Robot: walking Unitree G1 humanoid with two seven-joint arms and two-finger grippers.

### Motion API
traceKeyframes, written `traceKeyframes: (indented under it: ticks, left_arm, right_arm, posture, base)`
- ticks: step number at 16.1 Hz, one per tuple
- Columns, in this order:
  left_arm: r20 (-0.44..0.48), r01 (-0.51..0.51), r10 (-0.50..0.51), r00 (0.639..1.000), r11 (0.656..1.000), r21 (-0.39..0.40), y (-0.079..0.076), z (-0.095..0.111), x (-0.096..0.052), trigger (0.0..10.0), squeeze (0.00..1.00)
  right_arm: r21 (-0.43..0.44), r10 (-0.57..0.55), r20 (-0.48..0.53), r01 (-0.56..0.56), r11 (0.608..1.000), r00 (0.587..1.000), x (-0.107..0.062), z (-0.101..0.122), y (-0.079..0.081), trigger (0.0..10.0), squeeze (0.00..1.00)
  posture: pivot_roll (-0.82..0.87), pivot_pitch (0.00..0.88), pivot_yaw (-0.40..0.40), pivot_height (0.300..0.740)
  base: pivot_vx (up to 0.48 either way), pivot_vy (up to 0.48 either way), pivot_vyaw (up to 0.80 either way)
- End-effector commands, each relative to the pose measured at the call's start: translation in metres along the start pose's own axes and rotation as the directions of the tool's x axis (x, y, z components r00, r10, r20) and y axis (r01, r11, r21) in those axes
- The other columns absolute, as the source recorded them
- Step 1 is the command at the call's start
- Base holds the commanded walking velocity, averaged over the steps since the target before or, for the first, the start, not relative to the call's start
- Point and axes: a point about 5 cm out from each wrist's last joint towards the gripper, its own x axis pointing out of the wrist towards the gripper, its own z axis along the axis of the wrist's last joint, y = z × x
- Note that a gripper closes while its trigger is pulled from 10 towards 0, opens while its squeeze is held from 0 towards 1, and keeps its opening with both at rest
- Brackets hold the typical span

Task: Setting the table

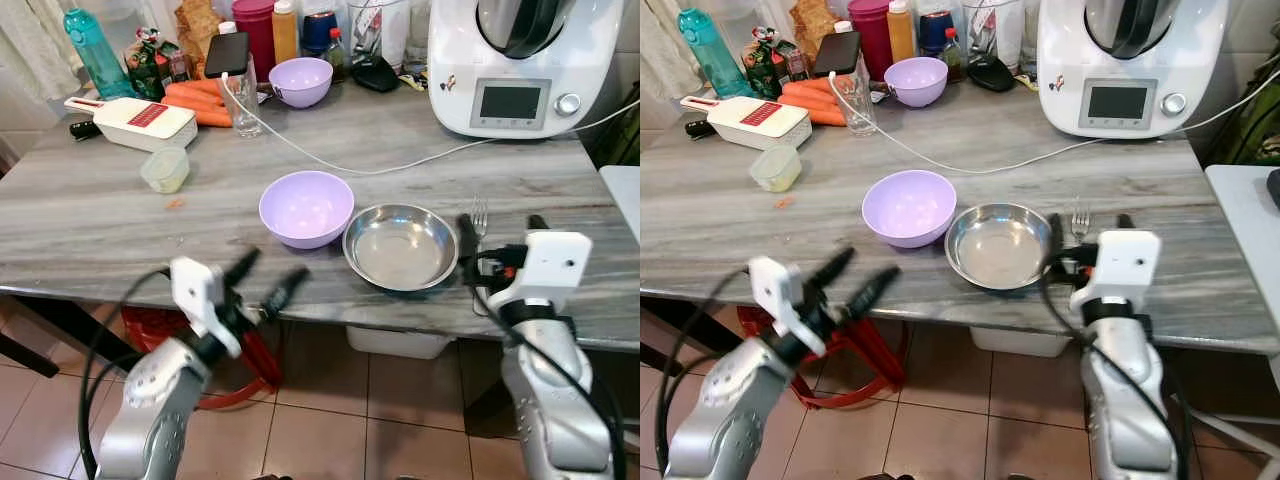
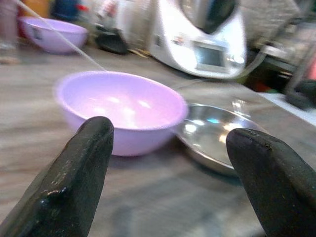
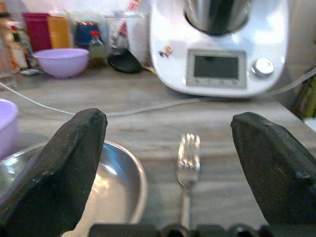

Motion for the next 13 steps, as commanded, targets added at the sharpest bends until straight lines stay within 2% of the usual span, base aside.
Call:
traceKeyframes:
  ticks: [1, 2, 3, 4, 6, 10, 13]
  left_arm:
    - [-0.016, -0.126, 0.127, 0.992, 0.991, 0.049, 0.013, -0.003, -0.002, 10.0, 0.0]
    - [-0.019, -0.17, 0.172, 0.985, 0.982, 0.076, 0.016, -0.003, -0.001, 10.0, 0.0]
    - [-0.026, -0.233, 0.237, 0.971, 0.966, 0.11, 0.02, -0.005, -0.001, 10.0, 0.0]
    - [-0.03, -0.29, 0.297, 0.954, 0.946, 0.142, 0.024, -0.007, -0.002, 10.0, 0.0]
    - [-0.028, -0.371, 0.382, 0.924, 0.911, 0.179, 0.029, -0.011, -0.002, 10.0, 0.0]
    - [-0.013, -0.391, 0.401, 0.916, 0.9, 0.191, 0.027, -0.011, 0.011, 10.0, 0.0]
    - [-0.008, -0.419, 0.43, 0.903, 0.882, 0.214, 0.031, -0.012, 0.01, 10.0, 0.0]
  right_arm:
    - [-0.018, 0.03, 0.048, -0.03, 0.999, 0.998, -0.001, 0.009, 0.006, 10.0, 1.0]
    - [-0.025, 0.036, 0.051, -0.035, 0.999, 0.998, -0.002, 0.01, 0.007, 10.0, 1.0]
    - [-0.026, 0.03, 0.045, -0.029, 0.999, 0.999, -0.002, 0.009, 0.007, 10.0, 0.23]
    - [-0.02, 0.016, 0.036, -0.016, 1.0, 0.999, -0.002, 0.007, 0.005, 10.0, 0.0]
    - [0.007, -0.025, 0.008, 0.024, 1.0, 1.0, -0.002, 0.002, 0.001, 10.0, 0.0]
    - [0.013, -0.012, 0.006, 0.011, 1.0, 1.0, 0.001, 0.0, 0.003, 10.0, 0.0]
    - [0.008, -0.016, 0.009, 0.016, 1.0, 1.0, 0.004, -0.001, 0.002, 10.0, 0.0]
  posture:
    - [-0.1, 0.079, 0.069, 0.74]
    - [-0.1, 0.071, 0.07, 0.74]
    - [-0.1, 0.063, 0.07, 0.74]
    - [-0.09, 0.054, 0.07, 0.74]
    - [-0.09, 0.042, 0.071, 0.74]
    - [-0.1, 0.034, 0.073, 0.74]
    - [-0.1, 0.034, 0.074, 0.74]
  base:
    - [0.0, 0.0, 0.0]
    - [0.0, 0.0, 0.0]
    - [0.0, 0.0, 0.0]
    - [0.0, 0.0, 0.0]
    - [0.0, 0.0, 0.0]
    - [0.0, 0.0, -0.72]
    - [0.0, 0.0, 0.0]
